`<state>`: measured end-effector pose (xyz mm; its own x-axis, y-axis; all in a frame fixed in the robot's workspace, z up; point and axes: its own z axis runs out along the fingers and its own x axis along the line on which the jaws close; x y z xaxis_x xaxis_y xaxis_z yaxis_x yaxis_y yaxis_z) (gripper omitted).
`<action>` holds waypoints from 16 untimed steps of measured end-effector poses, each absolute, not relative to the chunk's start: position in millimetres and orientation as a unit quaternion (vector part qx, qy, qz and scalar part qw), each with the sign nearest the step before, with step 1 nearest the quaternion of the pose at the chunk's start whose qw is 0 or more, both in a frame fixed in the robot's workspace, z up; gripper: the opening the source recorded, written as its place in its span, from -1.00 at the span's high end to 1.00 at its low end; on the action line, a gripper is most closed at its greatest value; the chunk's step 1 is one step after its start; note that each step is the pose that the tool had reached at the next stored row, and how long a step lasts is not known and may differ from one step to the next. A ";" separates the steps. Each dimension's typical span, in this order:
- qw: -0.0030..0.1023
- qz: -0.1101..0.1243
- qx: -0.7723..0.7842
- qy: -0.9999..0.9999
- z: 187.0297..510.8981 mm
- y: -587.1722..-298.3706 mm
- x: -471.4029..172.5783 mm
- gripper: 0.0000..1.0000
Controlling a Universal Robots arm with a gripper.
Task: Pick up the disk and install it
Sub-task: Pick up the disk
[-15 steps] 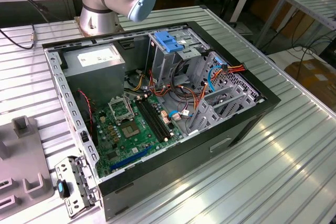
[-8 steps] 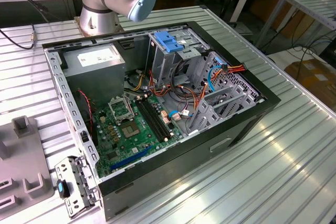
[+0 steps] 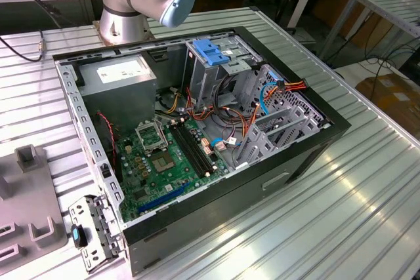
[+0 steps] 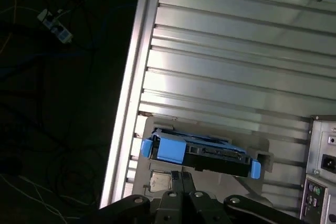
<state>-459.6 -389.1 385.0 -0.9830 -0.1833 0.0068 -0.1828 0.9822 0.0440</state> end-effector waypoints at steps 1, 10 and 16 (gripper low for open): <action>0.006 -0.022 0.105 -0.994 385.0 -389.1 -459.5 0.79; 0.007 -0.021 0.148 -0.989 385.0 -389.2 -459.5 0.79; 0.008 -0.021 0.193 -0.981 385.0 -389.2 -459.3 0.79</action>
